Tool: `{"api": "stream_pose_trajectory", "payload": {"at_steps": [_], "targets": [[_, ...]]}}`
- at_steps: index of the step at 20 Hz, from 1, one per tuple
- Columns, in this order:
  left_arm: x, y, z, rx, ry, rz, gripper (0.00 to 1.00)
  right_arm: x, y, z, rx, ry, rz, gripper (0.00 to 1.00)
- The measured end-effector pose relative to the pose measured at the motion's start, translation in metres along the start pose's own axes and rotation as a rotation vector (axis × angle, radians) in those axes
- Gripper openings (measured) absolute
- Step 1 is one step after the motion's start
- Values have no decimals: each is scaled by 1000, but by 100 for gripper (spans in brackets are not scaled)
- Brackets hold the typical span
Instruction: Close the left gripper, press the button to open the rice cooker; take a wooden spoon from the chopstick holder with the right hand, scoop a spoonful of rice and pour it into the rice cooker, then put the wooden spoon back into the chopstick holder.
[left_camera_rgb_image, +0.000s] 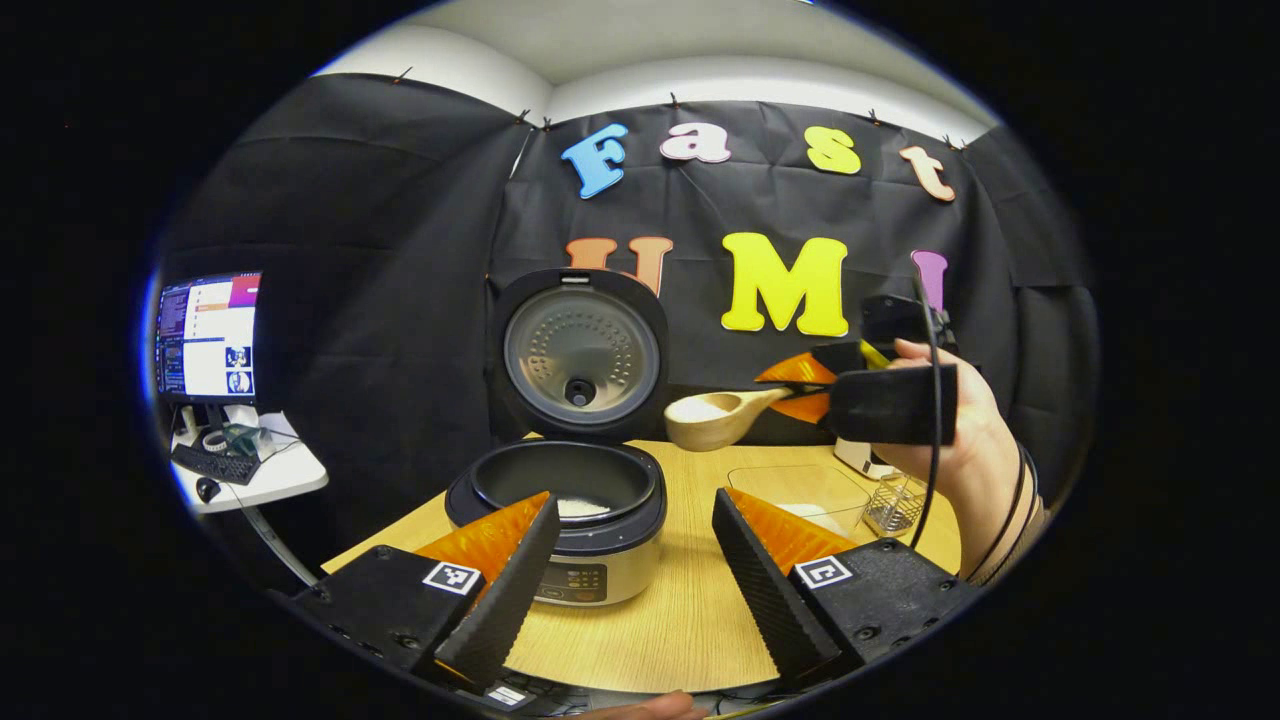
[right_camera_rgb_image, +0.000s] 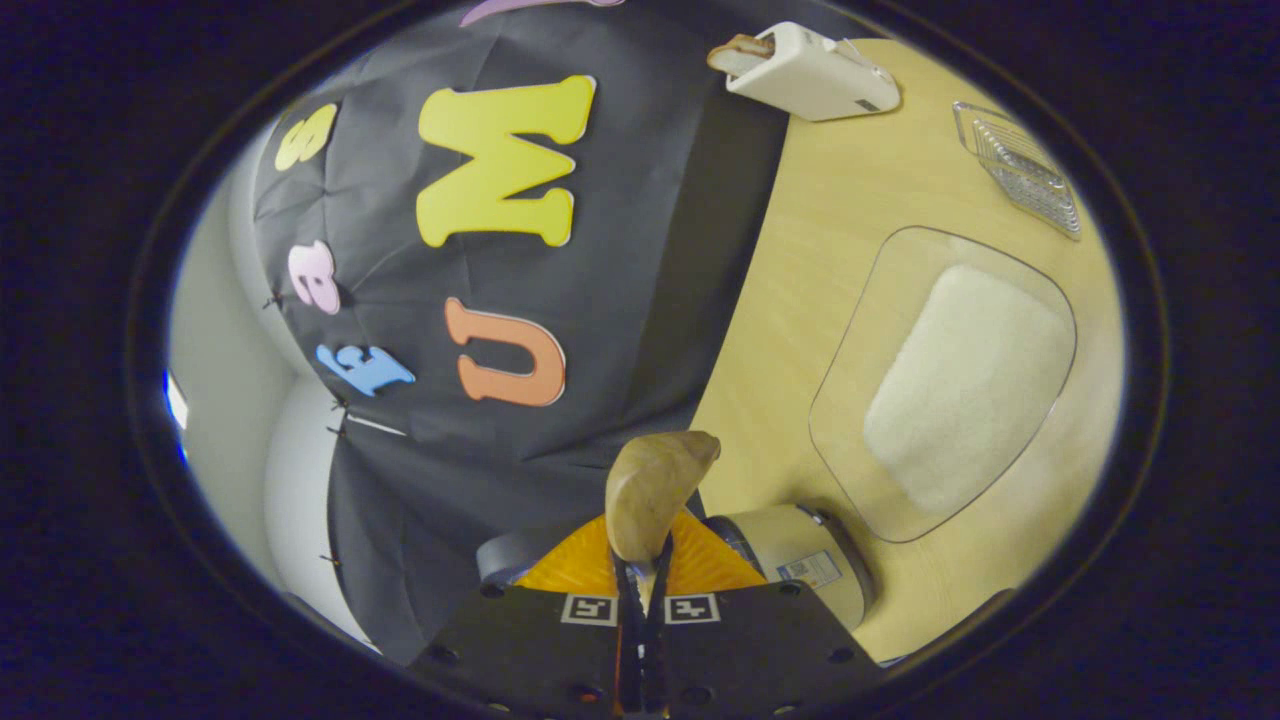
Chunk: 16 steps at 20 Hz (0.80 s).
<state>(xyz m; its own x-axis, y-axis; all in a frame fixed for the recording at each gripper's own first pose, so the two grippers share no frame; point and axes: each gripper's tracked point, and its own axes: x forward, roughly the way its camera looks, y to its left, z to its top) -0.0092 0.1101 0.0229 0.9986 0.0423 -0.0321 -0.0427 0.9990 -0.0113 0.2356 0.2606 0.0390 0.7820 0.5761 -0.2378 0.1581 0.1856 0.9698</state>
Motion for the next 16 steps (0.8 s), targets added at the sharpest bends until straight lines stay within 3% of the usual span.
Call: {"api": "stream_pose_trajectory", "payload": {"at_steps": [8, 16], "targets": [[-2, 9, -6, 27, 20, 3, 98, 42, 26, -67, -266, 27, -123, 2], [-4, 14, -6, 57, 17, 6, 93, 56, 54, -79, -528, -18, -212, 2]]}}
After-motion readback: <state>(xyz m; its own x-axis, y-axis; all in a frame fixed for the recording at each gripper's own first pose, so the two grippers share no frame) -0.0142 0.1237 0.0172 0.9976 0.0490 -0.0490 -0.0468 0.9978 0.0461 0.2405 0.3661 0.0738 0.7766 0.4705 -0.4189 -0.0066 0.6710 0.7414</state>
